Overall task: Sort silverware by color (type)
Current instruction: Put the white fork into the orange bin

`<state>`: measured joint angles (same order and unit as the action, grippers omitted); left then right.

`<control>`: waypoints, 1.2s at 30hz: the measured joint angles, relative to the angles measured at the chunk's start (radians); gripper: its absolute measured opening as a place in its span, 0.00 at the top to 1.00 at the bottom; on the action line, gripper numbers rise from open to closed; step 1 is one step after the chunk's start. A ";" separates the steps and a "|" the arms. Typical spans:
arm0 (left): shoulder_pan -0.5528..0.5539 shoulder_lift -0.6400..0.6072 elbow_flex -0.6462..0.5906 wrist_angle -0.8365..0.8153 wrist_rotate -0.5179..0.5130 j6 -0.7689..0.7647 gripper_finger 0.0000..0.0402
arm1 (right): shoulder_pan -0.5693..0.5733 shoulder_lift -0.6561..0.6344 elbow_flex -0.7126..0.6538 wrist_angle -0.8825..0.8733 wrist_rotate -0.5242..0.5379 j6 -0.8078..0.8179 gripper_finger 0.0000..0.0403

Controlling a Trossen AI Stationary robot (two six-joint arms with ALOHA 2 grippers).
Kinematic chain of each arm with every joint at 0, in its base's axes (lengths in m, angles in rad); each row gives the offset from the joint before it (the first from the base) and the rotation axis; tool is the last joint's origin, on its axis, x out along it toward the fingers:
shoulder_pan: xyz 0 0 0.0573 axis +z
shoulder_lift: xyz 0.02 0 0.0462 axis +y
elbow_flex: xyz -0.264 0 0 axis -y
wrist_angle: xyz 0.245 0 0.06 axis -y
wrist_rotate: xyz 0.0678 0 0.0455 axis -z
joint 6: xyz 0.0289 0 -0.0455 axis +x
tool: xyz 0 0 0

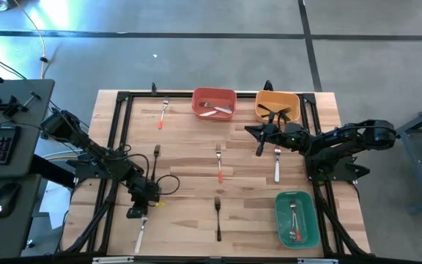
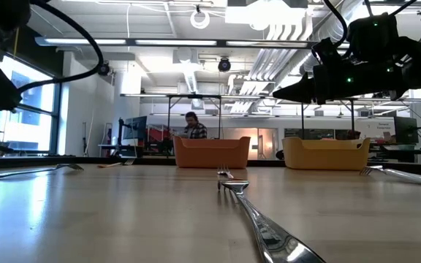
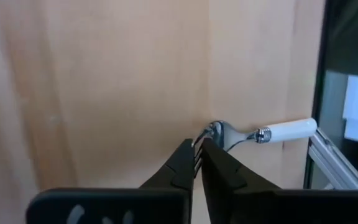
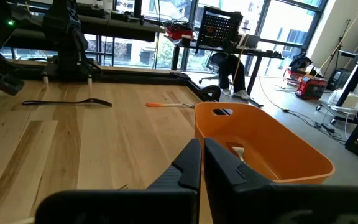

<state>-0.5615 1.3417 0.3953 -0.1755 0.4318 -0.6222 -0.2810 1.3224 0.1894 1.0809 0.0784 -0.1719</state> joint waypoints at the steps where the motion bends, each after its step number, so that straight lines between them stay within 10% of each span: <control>1: 0.000 -0.001 -0.001 0.007 0.007 0.016 0.98 | 0.000 0.000 0.000 0.000 0.000 0.000 1.00; 14: 0.353 -0.230 0.000 0.036 -0.035 0.460 1.00 | 0.000 0.000 0.000 0.000 0.000 0.000 1.00; 23: 0.655 -0.356 0.026 0.376 -0.412 0.653 1.00 | 0.000 0.000 0.000 0.000 0.000 0.000 1.00; 36: 1.116 -0.047 0.119 0.816 -0.302 0.627 1.00 | 0.000 0.000 0.000 0.000 0.000 -0.001 1.00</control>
<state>0.5549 1.2952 0.5140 0.6407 0.1295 0.0047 -0.2810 1.3228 0.1894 1.0808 0.0787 -0.1726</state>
